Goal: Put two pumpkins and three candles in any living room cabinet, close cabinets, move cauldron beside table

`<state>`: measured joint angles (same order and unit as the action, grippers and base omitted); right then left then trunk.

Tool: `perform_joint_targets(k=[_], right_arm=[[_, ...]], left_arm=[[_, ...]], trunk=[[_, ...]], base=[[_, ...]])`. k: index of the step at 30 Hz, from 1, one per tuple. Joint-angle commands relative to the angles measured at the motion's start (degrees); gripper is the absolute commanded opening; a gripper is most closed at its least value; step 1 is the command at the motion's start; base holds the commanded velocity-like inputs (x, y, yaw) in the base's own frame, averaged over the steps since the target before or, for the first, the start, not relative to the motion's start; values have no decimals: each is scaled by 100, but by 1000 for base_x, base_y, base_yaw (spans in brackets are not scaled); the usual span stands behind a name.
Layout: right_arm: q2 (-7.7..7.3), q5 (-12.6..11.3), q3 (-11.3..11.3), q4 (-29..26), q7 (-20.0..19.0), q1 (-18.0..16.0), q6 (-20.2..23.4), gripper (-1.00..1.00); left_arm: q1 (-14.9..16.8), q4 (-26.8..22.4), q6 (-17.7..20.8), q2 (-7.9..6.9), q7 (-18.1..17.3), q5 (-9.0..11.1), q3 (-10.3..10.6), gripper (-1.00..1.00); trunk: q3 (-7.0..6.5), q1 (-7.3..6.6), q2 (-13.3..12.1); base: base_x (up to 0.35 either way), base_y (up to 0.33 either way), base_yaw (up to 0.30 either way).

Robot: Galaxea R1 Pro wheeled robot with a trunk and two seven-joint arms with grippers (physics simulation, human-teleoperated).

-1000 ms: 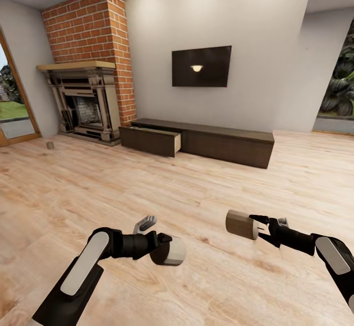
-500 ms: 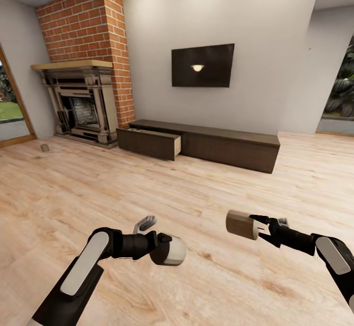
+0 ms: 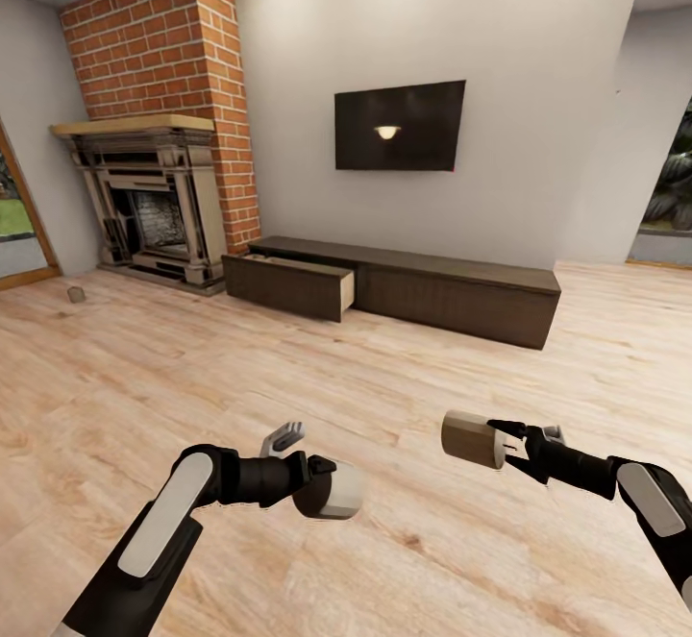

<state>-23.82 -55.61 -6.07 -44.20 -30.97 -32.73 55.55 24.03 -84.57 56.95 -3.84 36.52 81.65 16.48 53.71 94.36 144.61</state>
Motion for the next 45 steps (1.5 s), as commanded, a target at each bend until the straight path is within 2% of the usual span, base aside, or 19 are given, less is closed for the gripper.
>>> perform_joint_targets(k=[1,34,45], right_arm=[[1,-29,-17,-1,-33,-5,42,-100],[-6,-32,-17,-1,-39,-5,35,-100],[4,-38,-17,-1,-41,-7,35,-100]], left_arm=[[5,-7,-17,-7,57,88,9,-100],[5,-7,-17,-11,55,88,-8,-100],[5,-2,-17,-6,56,88,-7,-100]], trunk=[[6,2,3],[6,2,3],[6,2,3]], base=[[335,0,0],[335,0,0],[335,99,0]])
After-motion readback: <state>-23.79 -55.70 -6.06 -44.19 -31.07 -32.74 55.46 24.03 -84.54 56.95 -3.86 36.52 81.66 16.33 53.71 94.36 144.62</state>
